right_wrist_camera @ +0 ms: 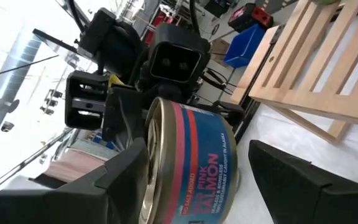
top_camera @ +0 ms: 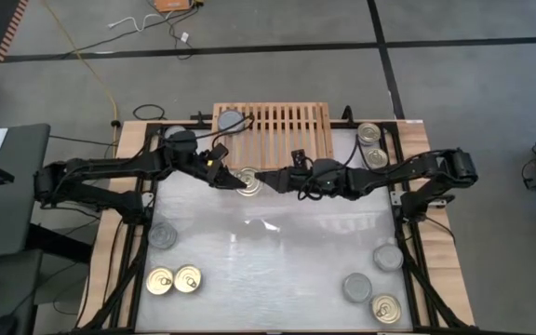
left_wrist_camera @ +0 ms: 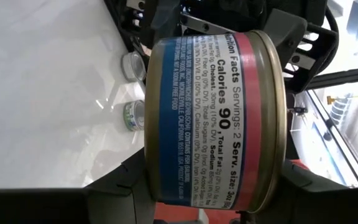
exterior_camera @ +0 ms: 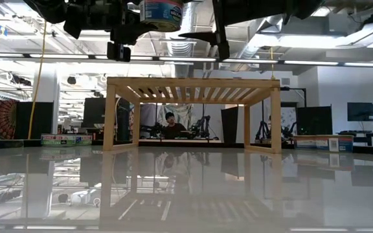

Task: Stack canned seafood by type on shelf
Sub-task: Put the blue and pink tuna can on the shelf

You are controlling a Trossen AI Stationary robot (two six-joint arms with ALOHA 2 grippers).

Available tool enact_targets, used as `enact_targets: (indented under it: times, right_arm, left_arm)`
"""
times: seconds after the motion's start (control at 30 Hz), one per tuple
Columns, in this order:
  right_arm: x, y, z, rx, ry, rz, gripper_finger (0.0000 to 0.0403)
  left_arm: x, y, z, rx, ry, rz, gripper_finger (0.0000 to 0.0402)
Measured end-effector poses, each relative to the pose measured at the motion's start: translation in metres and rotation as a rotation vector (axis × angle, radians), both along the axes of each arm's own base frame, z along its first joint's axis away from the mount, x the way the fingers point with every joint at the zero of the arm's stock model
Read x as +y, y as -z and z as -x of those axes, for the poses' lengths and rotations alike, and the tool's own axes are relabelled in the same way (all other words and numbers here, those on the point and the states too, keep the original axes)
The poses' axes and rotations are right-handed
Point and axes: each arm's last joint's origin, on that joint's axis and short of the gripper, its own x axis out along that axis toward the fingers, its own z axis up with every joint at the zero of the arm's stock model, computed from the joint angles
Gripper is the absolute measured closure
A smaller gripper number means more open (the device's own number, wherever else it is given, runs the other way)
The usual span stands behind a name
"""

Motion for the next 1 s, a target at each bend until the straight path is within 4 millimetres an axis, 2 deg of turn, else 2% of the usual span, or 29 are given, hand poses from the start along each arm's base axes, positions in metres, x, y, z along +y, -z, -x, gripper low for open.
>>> enact_targets:
  times: [0.33,0.8,1.0]
  right_arm:
    - [-0.007,0.001,-0.001,0.007,0.005,0.0,0.0141]
    - [-0.015,0.002,0.0,0.014,0.023,0.003,0.0274]
    - [-0.021,0.003,0.0,0.015,0.031,0.002,0.0295]
  left_arm:
    - [0.009,0.0,0.002,0.005,-0.076,-0.003,0.0208]
    - [0.012,0.002,0.002,0.034,-0.166,0.018,0.0207]
    - [0.014,0.004,0.002,0.055,-0.205,0.038,0.0207]
